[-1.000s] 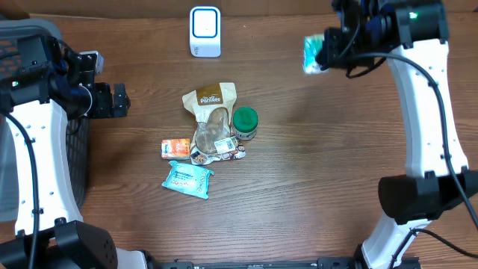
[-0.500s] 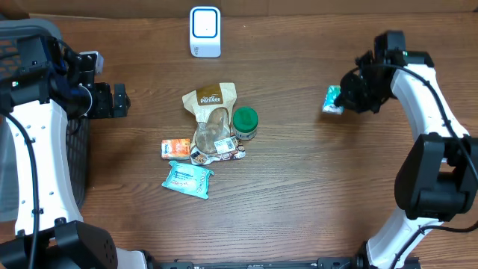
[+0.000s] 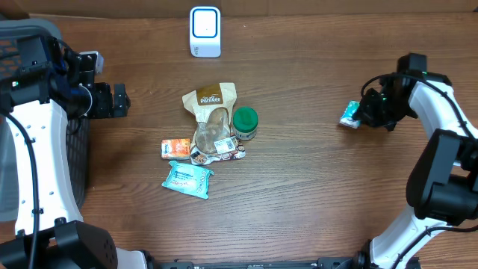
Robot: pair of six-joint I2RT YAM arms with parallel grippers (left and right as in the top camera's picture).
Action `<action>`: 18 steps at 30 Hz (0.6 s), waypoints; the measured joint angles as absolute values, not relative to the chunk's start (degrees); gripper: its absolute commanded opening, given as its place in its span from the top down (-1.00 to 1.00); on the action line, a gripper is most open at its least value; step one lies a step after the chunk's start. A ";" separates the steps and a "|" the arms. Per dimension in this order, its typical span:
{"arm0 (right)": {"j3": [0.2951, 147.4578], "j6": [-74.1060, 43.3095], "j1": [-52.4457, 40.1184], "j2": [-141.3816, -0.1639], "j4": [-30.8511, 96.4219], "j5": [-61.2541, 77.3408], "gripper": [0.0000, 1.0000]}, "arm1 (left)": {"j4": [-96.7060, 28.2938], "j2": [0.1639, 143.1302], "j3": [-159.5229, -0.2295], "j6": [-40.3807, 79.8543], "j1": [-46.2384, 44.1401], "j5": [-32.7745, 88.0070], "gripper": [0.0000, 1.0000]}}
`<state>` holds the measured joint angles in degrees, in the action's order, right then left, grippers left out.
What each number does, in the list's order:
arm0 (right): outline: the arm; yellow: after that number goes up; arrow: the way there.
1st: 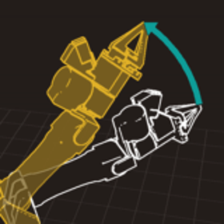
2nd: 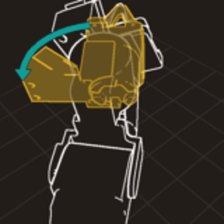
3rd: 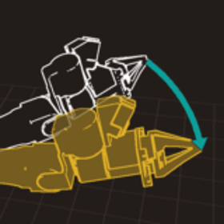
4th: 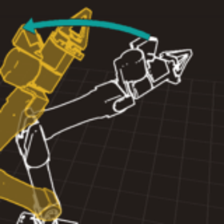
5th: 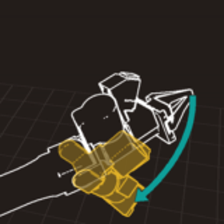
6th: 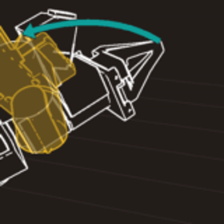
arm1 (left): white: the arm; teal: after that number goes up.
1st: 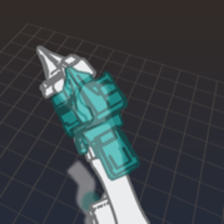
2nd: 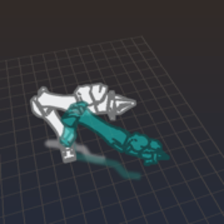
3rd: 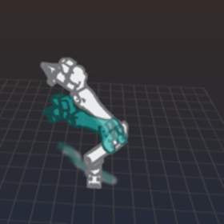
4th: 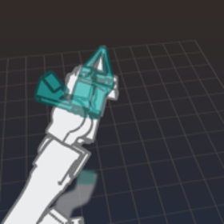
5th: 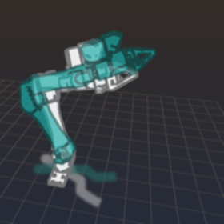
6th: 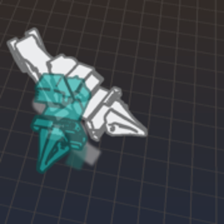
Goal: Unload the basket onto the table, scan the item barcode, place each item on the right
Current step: 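Move the teal tissue pack right and set it on the table, then move the right gripper over the green-capped bottle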
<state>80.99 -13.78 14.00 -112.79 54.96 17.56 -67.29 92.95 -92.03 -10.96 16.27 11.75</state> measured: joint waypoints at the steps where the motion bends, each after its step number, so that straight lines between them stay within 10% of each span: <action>1: 80.99 -13.69 14.35 -112.79 54.98 17.58 0.77 | -67.29 92.95 -92.03 -10.96 16.27 11.75 -0.99; 11: 80.99 -13.78 14.96 -112.79 56.60 16.05 0.13 | -67.29 92.95 -92.03 -10.96 16.27 11.75 -0.99; 18: 82.37 -13.30 14.94 -112.84 61.84 15.64 0.09 | -67.29 92.95 -92.03 -10.96 16.27 11.75 -0.99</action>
